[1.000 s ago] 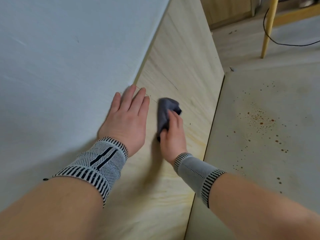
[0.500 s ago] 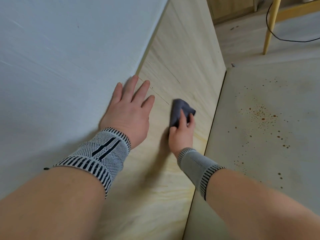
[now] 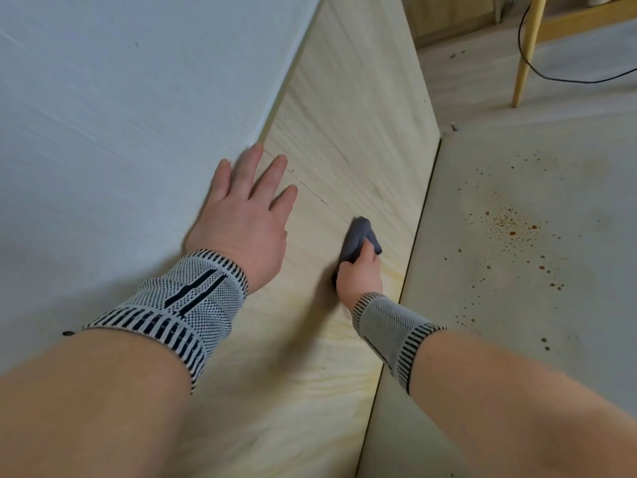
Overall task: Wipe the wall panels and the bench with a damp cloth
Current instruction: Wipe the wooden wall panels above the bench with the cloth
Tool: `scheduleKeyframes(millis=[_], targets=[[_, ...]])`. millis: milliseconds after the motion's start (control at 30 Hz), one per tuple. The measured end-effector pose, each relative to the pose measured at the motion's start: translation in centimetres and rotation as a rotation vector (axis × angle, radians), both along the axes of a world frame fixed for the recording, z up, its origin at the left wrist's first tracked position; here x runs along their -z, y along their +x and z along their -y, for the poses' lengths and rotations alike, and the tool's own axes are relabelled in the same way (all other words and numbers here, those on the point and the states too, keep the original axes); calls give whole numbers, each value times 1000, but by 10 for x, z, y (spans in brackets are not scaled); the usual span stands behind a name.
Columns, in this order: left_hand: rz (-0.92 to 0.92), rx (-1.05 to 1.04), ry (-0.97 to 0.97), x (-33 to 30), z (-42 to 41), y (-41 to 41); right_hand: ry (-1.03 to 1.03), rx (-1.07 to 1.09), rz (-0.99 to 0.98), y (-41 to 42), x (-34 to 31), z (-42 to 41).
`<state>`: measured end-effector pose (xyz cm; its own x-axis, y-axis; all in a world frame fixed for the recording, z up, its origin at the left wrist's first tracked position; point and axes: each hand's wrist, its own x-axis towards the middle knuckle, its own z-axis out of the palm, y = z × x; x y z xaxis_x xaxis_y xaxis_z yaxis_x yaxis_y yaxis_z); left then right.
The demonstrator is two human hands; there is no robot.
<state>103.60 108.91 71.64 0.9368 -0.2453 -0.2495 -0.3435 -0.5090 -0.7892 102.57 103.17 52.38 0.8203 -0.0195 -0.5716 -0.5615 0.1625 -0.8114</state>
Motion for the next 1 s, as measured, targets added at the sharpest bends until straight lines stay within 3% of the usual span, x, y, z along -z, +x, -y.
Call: scheduleKeyframes(millis=[67,200,267,400,467,633,700,767,900,933,1000], targets=[[6,7,3,0,-1,0,-5,1,-18,1,-10,-2],[6,15,-16,0,-2,2,2,71,445,-23,-41,-19],[11,18,-16,1,-3,1,-32,78,527,-30,-29,-22],[7,0,5,1,-2,-1,45,34,114,-5,10,-3],[2,-10,38,1,1,-1,46,8,32,1,11,5],[9,-83,196,1,12,-4,48,-76,491,-29,-22,-3],[-8,-114,246,11,22,-6,-25,-62,555,-28,-5,-7],[-55,-128,280,30,31,-7,-46,-60,423,-16,25,-4],[-172,-167,265,76,44,-6,8,-160,-65,9,68,18],[-192,-171,250,86,45,-4,-9,-173,-88,13,71,20],[-220,-169,222,104,44,-1,-28,-157,44,11,69,19]])
